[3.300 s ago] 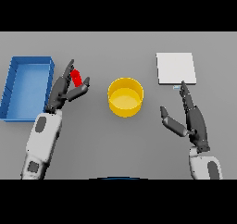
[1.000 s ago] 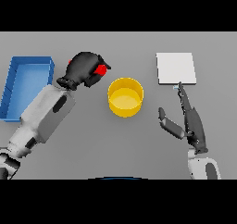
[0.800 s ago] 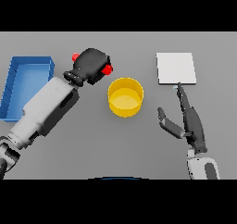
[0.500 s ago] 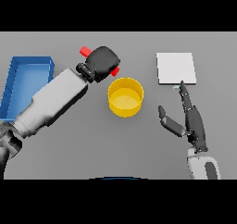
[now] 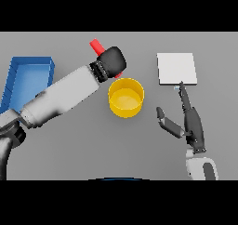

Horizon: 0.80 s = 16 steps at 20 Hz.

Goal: Pick up the red beaker and tilt it to pour out 1 green nut into yellow bowl. Pick up the yellow bowl and place it on the metallic measuring scale.

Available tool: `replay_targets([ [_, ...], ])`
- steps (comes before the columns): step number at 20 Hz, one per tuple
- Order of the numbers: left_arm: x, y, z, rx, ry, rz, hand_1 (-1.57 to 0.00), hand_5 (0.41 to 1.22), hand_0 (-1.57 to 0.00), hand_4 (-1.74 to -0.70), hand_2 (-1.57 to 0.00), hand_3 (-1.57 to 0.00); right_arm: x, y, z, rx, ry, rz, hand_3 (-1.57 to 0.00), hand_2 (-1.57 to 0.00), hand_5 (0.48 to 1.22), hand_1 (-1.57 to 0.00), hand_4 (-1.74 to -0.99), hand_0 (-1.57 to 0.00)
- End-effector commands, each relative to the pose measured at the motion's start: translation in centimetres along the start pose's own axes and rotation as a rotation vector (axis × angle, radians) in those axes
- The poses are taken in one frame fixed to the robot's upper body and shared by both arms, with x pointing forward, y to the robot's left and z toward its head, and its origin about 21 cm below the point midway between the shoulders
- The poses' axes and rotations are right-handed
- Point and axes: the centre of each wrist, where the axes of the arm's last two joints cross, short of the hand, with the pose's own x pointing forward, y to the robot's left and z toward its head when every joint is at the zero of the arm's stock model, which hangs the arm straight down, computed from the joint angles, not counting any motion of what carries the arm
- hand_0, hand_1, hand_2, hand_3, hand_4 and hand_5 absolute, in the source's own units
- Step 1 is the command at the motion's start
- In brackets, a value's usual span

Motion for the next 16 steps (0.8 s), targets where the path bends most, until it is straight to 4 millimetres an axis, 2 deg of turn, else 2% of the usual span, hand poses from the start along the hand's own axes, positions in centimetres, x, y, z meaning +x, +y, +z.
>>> replay_targets([
  [1,0.2,0.6,0.0,0.000,-0.011,-0.040,-1.57,1.220,-1.57,-1.73,-1.57,-1.57,-0.1,-0.2,-0.2,-0.008,0.007,-0.005,0.00,0.00,0.635,0.00,-1.179,0.00],
  [4,0.8,0.4,-0.5,-0.003,-0.035,-0.182,-1.57,1.221,-1.57,-1.74,-1.57,-1.57,0.1,-0.3,-0.2,-0.002,-0.008,-0.004,0.00,0.00,0.624,0.00,-1.169,0.00],
  [8,1.5,1.6,-1.1,-0.001,-0.057,-0.345,-1.57,1.221,-1.57,-1.73,-1.57,-1.57,0.2,-0.2,-0.1,-0.008,-0.007,0.003,0.00,0.00,0.627,0.00,-1.162,0.00],
  [16,2.3,3.2,-1.6,-0.011,-0.064,-0.541,-1.57,1.221,-1.57,-1.72,-1.57,-1.57,-0.2,-0.4,-0.2,-0.018,-0.002,0.025,0.00,0.00,0.634,0.00,-1.151,0.00],
])
